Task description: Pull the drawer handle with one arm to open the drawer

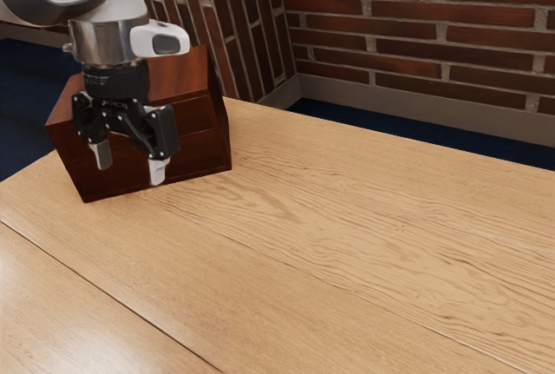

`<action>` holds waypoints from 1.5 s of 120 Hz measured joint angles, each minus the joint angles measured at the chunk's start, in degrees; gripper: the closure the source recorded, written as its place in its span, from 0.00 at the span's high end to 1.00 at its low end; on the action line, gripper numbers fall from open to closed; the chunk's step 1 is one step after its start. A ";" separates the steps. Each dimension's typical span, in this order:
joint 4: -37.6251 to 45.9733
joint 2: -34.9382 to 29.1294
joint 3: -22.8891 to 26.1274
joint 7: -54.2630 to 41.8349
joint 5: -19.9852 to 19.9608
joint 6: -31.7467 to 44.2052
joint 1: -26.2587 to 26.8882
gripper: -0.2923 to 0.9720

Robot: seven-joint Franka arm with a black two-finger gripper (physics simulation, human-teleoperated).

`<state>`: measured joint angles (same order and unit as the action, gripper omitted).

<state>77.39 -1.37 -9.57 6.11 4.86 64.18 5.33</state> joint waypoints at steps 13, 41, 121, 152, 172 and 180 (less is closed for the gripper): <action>0.05 0.00 0.00 1.13 0.14 4.77 -1.98 0.77; 0.06 0.01 0.00 2.98 0.22 9.40 -3.75 0.77; -8.94 2.25 -23.35 44.61 -2.23 13.63 -6.64 0.77; -4.66 9.41 -24.20 59.58 -6.70 25.46 -6.11 0.77; -3.02 12.72 -24.18 66.34 -9.43 33.37 -8.13 0.77; -2.21 13.45 -24.18 68.57 -10.52 36.07 -8.29 0.77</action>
<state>75.19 12.08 -33.75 74.68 -5.65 100.25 -2.96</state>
